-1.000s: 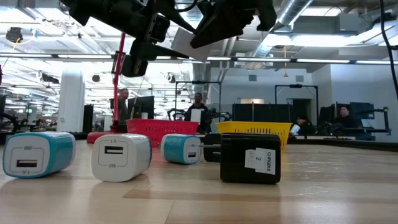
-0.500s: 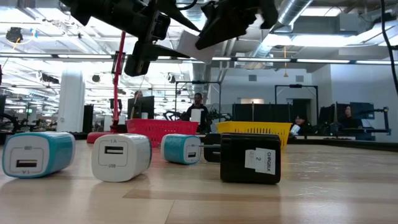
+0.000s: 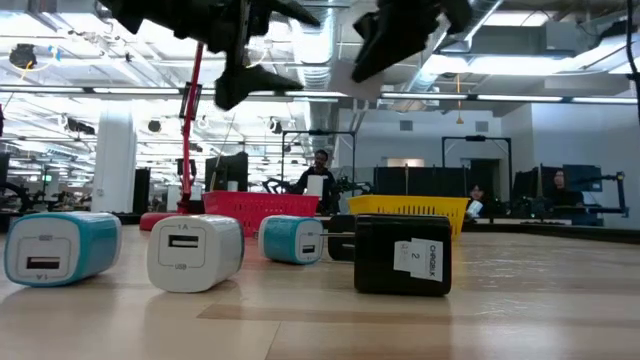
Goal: Pick & Place Office items
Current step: Put the white digital timer into the yellow bin, then adjust the digital timers in the yellow bin
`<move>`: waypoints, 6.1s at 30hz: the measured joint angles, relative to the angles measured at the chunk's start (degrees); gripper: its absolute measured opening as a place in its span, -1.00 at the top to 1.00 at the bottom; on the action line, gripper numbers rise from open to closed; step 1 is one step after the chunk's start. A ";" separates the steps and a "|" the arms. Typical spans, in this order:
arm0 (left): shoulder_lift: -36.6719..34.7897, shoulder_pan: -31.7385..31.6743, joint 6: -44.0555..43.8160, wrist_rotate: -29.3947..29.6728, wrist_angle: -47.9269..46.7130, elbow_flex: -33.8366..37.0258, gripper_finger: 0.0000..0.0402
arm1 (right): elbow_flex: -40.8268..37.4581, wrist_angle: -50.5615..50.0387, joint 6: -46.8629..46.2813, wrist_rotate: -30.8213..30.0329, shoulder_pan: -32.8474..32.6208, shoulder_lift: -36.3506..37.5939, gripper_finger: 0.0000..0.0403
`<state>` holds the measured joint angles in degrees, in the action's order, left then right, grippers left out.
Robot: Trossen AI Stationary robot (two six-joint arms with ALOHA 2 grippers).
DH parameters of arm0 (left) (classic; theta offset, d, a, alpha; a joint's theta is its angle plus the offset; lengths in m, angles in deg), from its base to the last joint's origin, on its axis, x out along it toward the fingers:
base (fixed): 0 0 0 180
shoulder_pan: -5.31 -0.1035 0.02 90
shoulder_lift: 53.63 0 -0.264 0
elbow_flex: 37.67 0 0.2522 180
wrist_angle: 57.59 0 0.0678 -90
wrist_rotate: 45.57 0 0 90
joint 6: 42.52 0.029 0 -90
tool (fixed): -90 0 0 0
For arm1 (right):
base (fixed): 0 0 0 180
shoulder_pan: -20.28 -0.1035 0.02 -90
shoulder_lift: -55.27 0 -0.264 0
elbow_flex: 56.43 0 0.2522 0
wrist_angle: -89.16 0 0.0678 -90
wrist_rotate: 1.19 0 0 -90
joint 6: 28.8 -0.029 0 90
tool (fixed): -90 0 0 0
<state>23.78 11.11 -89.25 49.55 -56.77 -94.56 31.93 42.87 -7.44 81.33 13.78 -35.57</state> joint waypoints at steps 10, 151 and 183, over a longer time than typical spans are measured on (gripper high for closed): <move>-3.39 0.25 9.83 6.81 -0.60 -0.09 -0.69 | -12.16 -0.03 -12.56 0.17 2.59 11.73 0.79; -3.81 -0.66 13.67 17.34 0.92 -0.04 -0.70 | -17.84 -4.65 -68.54 3.01 25.34 1.57 -0.38; -3.81 -0.66 13.47 17.31 0.88 -0.04 -0.70 | -17.91 8.82 -70.33 0.08 22.81 -5.05 -0.40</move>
<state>19.97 10.46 -75.78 66.87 -55.89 -94.61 14.02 51.68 -77.77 81.40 36.58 -40.62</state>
